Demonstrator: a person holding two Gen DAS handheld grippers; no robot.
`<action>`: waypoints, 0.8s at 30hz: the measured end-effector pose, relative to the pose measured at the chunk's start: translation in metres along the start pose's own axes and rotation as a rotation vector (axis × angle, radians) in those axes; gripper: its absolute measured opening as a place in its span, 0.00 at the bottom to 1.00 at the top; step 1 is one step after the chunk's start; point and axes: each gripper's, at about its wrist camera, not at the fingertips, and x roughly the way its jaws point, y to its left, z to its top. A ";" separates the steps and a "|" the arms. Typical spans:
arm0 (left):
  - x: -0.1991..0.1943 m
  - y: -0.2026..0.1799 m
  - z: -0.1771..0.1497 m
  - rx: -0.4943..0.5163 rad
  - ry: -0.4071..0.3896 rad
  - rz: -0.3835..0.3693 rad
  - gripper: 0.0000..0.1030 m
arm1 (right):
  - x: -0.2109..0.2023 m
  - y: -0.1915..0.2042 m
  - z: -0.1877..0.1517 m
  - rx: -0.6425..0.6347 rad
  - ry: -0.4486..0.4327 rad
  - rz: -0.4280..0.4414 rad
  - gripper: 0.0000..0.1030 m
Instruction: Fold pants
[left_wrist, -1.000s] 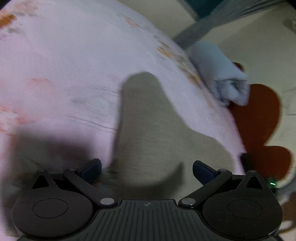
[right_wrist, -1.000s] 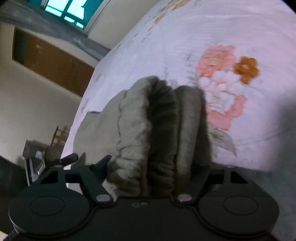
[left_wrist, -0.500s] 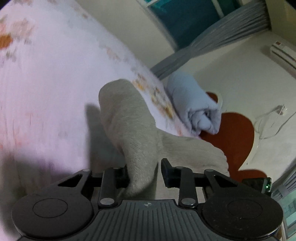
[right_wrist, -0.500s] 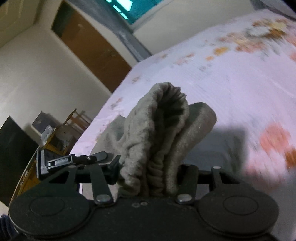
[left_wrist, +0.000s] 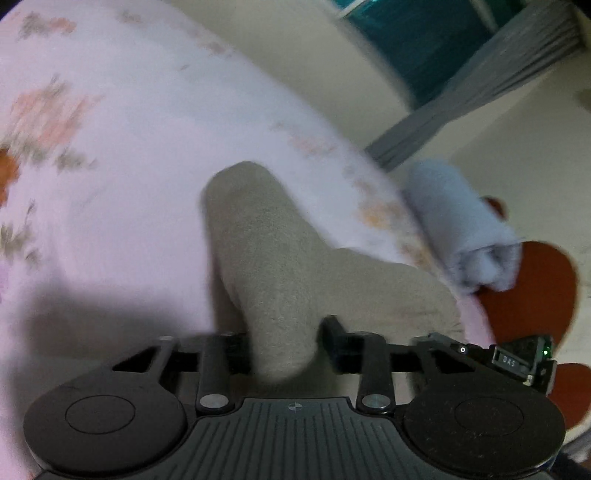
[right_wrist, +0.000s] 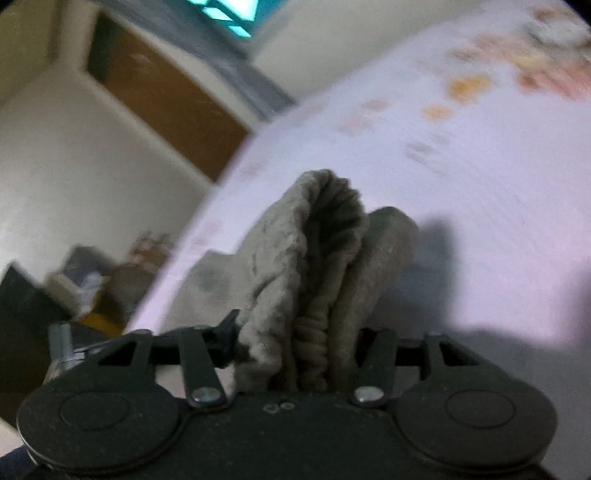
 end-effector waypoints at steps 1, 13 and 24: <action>0.005 0.006 -0.006 0.007 -0.014 -0.039 0.67 | 0.005 -0.023 -0.005 0.079 0.012 0.006 0.56; -0.070 -0.021 -0.031 0.219 -0.271 0.151 1.00 | -0.104 -0.032 -0.031 0.154 -0.319 0.058 0.76; -0.004 -0.033 0.040 0.234 -0.161 0.418 1.00 | -0.013 0.004 0.008 0.271 -0.190 0.049 0.69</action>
